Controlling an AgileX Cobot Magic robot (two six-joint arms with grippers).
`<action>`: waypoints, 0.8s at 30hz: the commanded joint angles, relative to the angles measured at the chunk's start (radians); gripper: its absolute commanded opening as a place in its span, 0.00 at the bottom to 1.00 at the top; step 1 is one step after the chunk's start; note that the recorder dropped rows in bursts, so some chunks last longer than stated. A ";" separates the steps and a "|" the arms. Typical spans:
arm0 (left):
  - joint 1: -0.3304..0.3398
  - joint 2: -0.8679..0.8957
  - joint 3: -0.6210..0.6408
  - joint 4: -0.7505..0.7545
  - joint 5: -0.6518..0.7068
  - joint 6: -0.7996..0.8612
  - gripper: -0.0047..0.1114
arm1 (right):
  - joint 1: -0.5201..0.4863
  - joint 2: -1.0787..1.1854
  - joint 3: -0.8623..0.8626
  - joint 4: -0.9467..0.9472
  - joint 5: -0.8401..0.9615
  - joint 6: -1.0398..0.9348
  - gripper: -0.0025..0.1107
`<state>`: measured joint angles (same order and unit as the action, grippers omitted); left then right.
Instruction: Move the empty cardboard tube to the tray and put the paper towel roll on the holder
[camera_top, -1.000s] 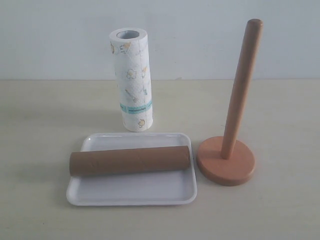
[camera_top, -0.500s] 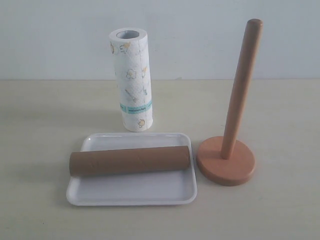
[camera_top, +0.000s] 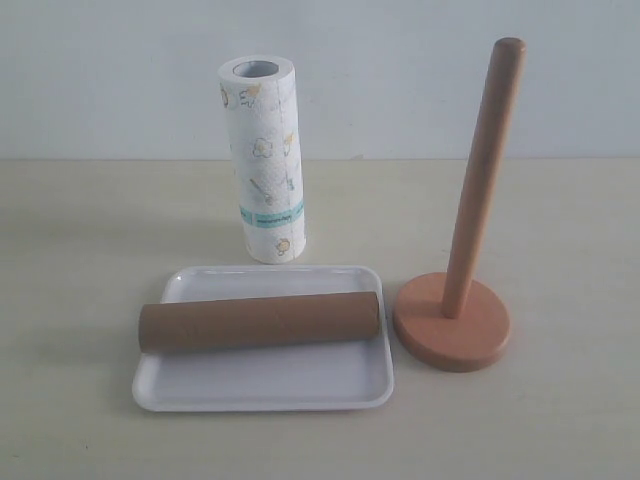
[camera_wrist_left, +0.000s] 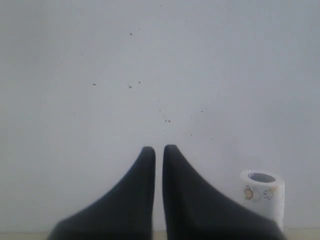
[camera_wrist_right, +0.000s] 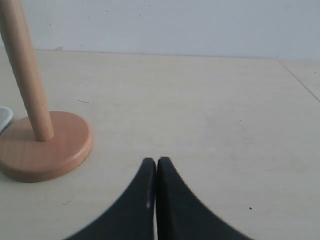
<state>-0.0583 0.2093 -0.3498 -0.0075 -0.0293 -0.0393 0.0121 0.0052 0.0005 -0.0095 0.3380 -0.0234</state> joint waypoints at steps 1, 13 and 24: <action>0.002 0.078 -0.047 -0.010 -0.035 -0.005 0.08 | -0.003 -0.005 0.000 0.000 -0.008 -0.003 0.02; 0.002 0.104 -0.047 -0.010 0.000 -0.005 0.08 | -0.003 -0.005 0.000 0.000 -0.008 -0.001 0.02; 0.002 0.421 -0.166 -0.012 0.049 -0.073 0.57 | -0.003 -0.005 0.000 0.000 -0.008 -0.001 0.02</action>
<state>-0.0583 0.5457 -0.4694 -0.0075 0.0000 -0.0548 0.0121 0.0052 0.0005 -0.0095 0.3380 -0.0234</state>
